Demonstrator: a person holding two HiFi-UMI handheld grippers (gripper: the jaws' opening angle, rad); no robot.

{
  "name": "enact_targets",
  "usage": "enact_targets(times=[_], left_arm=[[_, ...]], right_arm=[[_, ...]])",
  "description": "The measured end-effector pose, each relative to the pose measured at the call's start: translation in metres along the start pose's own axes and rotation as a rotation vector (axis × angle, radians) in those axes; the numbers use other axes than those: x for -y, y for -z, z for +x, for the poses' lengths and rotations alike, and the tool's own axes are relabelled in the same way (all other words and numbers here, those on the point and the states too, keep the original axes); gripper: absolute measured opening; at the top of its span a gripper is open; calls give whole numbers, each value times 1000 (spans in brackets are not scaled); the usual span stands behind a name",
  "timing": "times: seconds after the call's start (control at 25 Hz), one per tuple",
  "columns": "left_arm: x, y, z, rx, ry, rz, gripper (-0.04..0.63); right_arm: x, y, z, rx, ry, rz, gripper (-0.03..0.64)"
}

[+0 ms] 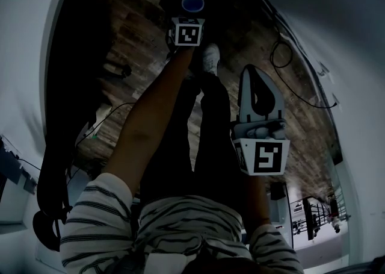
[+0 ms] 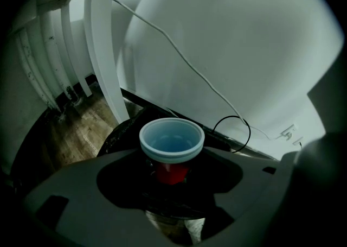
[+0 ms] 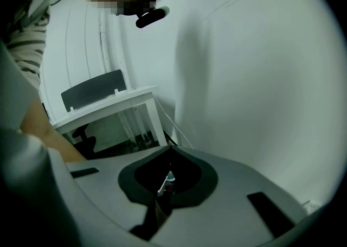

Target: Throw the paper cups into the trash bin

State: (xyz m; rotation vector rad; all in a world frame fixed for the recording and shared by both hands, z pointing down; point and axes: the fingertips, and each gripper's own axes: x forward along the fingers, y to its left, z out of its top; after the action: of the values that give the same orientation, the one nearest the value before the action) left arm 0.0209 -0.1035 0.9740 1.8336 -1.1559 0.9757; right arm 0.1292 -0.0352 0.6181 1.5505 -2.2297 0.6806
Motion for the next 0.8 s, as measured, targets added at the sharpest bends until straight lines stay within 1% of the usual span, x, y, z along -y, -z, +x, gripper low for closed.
enact_targets(times=[0.16,0.32,0.6,0.8], left_arm=[[-8,1,-2,0,-24,5,298],[-8,-5,-1,14,-16,3,301],[-8,9,-2,-36,-10,-6,302],[-5,-5,-13,5,-24,5,301]], right_arm=[[-1,1,-1,-6,2,-1,15],[-1,1,2,-1,1,-1,15],[-1,-3,2,-3,2,-3,15],[-1,-7,0,8,-1,7,15]])
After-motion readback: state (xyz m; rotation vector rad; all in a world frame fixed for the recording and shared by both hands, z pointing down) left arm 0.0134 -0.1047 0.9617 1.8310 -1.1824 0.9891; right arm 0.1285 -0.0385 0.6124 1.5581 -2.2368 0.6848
